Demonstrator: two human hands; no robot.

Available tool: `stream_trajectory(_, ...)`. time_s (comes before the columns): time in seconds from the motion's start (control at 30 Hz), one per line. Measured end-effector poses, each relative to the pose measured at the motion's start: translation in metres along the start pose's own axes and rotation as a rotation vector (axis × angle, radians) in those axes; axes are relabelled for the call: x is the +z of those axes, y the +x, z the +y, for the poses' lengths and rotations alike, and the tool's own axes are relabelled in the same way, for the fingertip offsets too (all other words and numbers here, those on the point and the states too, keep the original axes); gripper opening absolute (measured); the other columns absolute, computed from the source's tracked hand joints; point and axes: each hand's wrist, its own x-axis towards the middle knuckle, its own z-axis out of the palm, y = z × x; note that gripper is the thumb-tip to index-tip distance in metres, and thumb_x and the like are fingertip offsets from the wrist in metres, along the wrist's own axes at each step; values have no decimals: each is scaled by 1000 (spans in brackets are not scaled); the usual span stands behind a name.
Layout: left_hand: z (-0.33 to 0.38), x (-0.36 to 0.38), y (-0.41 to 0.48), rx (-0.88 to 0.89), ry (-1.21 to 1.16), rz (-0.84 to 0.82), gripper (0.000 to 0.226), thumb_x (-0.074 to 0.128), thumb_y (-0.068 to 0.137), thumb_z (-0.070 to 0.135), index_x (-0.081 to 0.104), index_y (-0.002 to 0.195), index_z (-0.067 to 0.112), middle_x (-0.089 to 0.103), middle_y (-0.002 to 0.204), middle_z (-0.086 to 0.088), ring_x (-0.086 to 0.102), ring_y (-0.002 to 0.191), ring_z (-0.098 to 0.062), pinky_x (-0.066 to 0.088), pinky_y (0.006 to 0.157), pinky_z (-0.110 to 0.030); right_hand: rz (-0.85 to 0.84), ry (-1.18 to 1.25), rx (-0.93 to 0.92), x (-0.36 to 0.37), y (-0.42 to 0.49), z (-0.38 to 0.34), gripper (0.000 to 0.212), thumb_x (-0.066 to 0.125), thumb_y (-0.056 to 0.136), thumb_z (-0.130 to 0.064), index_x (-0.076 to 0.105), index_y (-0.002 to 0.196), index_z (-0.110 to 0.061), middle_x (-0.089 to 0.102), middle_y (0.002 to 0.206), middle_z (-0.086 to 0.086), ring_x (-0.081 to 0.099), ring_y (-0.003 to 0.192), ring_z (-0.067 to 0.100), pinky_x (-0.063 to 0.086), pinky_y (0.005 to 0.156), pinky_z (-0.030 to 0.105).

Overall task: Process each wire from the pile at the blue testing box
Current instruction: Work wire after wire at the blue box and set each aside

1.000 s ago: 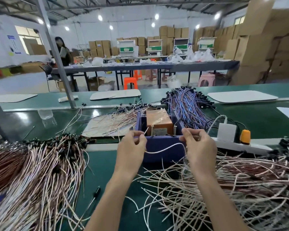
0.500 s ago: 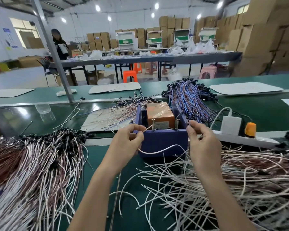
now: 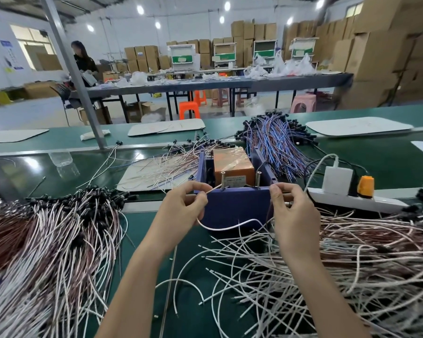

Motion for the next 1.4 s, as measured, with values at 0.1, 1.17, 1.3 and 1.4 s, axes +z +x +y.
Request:
stream_trajectory(0.1,-2,0,1,-3,-27,2,22,53,101,16,70,97,29,56,53,3,47,51,-8,40,51,-14,-13,-3,11,-1,-2,0,22,48,103,-42,60,103,-25,69,88,-12,59,65,3,42,56,14)
stream_trajectory(1.17,-4,-1,0,-7,-30,-6,19,53,101,14,68,100,27,56,52,3,49,50,-10,42,54,-15,-926,-446,-45,-13,-8,5,8,78,84,-44,77,91,-40,53,105,-19,57,96,2,49,89,29)
stream_trajectory(1.3,-6,-2,1,-2,-31,-12,20,53,101,15,68,100,28,57,52,3,50,50,-9,43,55,-15,-907,-403,-25,-19,-3,9,9,80,84,-39,74,90,-44,51,105,-17,54,96,-1,39,79,15)
stream_trajectory(1.4,-7,-2,2,-1,-35,-15,20,53,101,15,68,100,29,57,52,3,50,49,-9,43,55,-15,-905,-414,-43,-20,-2,10,10,79,85,-38,73,85,-46,52,103,-17,55,93,0,39,76,13)
